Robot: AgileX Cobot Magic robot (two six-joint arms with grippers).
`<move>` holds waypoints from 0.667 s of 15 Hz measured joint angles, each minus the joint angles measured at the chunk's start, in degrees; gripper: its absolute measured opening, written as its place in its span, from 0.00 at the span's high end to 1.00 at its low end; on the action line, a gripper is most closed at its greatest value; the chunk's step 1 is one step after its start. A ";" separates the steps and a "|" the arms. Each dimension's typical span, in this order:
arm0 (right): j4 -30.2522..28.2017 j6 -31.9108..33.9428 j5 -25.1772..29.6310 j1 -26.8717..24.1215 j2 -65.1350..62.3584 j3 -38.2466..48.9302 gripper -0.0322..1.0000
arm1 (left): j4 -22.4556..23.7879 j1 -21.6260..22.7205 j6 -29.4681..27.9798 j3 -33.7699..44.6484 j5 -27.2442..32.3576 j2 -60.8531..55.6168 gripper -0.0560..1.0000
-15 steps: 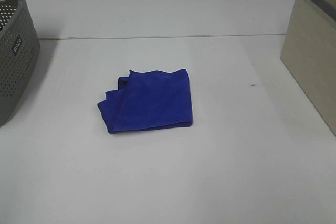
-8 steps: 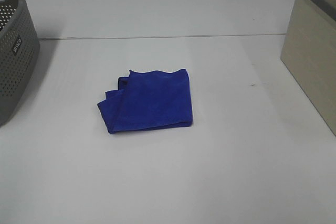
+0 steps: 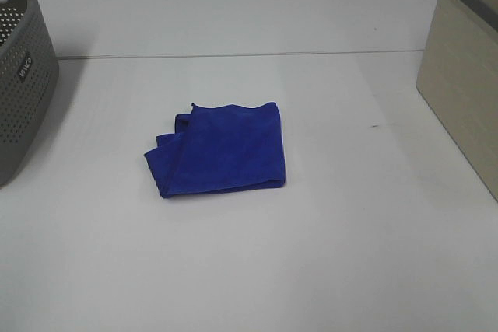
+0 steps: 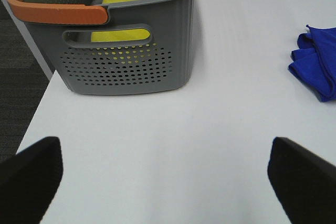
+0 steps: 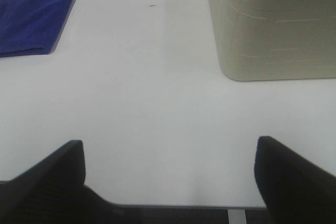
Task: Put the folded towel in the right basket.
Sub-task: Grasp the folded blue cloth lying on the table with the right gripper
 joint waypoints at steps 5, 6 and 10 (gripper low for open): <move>0.00 0.00 0.00 0.00 0.00 0.00 0.15 | 0.00 0.00 0.00 0.00 0.00 0.00 0.01; 0.00 0.00 0.00 0.00 0.00 0.00 0.15 | 0.00 0.00 0.00 0.00 0.00 0.00 0.01; 0.46 0.11 0.34 0.00 0.11 -0.34 0.15 | 0.00 0.00 0.00 0.00 0.00 0.00 0.01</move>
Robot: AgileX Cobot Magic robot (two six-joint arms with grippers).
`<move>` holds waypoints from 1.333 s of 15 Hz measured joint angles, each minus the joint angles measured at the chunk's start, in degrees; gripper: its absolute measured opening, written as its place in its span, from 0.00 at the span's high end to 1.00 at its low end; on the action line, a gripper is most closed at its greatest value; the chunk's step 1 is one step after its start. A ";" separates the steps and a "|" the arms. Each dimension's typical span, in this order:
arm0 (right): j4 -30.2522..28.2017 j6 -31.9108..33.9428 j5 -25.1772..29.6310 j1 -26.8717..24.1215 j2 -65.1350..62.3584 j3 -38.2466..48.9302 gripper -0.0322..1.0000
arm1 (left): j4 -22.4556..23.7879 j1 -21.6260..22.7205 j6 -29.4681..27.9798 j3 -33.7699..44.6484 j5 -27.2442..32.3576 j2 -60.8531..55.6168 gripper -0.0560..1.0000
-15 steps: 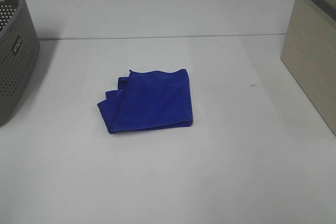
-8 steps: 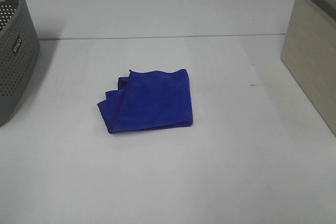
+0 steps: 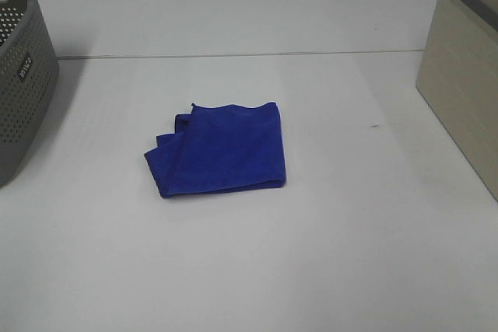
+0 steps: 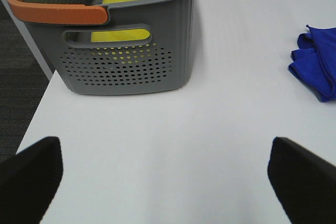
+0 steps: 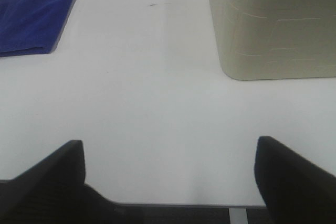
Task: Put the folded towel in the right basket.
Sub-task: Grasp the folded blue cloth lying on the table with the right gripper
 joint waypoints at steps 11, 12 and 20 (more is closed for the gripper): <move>42.63 -19.08 -9.45 0.00 37.70 -19.54 0.15 | 0.00 0.00 0.00 0.00 0.00 0.00 0.01; 48.93 -24.69 -9.45 0.00 42.97 -20.68 0.15 | 0.00 0.00 0.00 0.00 0.00 0.00 0.01; 55.98 -44.06 -12.26 9.34 90.53 -33.80 0.15 | 0.00 0.00 0.00 0.00 0.00 0.00 0.01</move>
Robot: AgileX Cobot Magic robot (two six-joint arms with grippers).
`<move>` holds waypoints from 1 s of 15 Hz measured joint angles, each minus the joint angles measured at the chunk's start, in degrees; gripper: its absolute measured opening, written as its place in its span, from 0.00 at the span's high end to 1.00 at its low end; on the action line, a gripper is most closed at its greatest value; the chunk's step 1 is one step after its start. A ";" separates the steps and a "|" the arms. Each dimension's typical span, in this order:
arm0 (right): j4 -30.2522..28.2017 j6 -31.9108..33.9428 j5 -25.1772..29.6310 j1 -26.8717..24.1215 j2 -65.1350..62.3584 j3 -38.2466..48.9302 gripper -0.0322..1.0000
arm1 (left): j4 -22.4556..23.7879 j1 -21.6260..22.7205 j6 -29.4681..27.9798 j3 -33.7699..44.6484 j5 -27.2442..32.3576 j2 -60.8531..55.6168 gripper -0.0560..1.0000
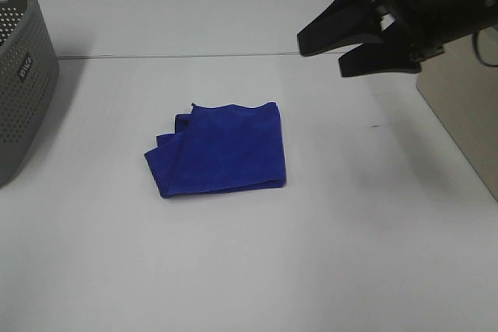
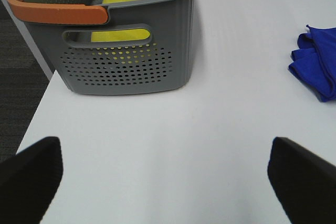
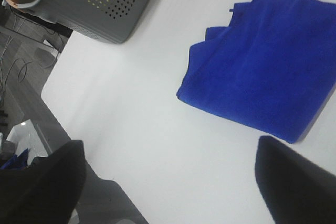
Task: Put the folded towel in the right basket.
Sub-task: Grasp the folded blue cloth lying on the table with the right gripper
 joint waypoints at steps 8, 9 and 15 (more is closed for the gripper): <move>1.20 -0.11 -3.50 0.80 22.00 -6.36 0.17 | 0.00 0.00 0.00 0.00 0.00 0.00 0.01; 1.38 -0.11 -4.76 0.80 23.43 -6.88 0.17 | 0.00 0.00 0.00 0.00 0.00 0.00 0.01; 2.81 -0.11 -12.32 1.03 28.48 -7.68 0.17 | 0.00 0.00 0.00 0.00 0.00 0.00 0.01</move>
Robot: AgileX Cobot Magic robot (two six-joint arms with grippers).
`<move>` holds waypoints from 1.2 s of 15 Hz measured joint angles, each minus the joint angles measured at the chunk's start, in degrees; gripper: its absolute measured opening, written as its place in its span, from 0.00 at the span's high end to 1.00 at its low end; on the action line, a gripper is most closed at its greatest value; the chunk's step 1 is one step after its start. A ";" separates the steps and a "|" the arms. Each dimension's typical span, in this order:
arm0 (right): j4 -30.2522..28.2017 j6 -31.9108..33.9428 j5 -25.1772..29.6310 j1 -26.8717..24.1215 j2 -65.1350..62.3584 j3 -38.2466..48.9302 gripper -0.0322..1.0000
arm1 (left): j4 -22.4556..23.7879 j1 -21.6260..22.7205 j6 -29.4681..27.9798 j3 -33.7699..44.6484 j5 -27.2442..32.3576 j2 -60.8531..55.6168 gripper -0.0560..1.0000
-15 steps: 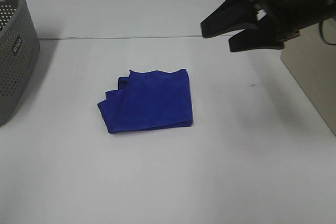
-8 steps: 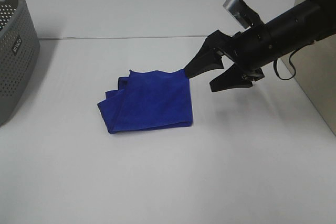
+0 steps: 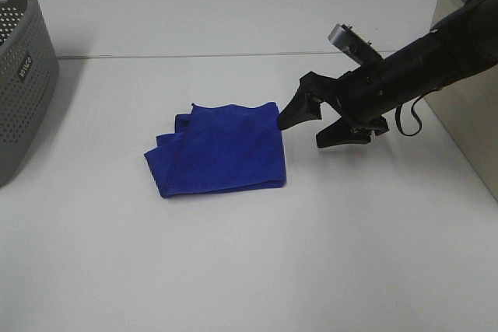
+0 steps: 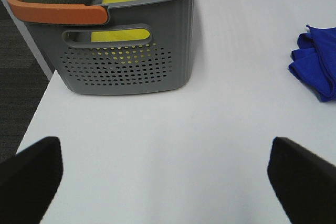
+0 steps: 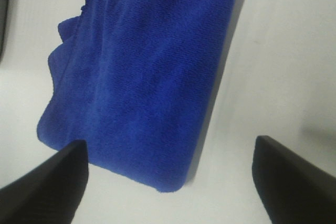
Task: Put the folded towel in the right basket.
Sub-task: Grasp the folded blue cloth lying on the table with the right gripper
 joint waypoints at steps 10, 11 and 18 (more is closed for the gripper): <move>2.01 0.92 -9.74 9.91 5.33 -0.92 0.18 | 0.00 0.00 0.00 0.00 0.00 0.00 0.01; 2.46 1.83 -10.14 10.60 5.79 -1.15 0.18 | 0.00 0.00 0.00 0.00 0.00 0.00 0.01; 3.21 7.05 -18.16 18.85 6.07 -1.43 0.21 | 0.00 0.00 0.00 0.00 0.00 0.00 0.01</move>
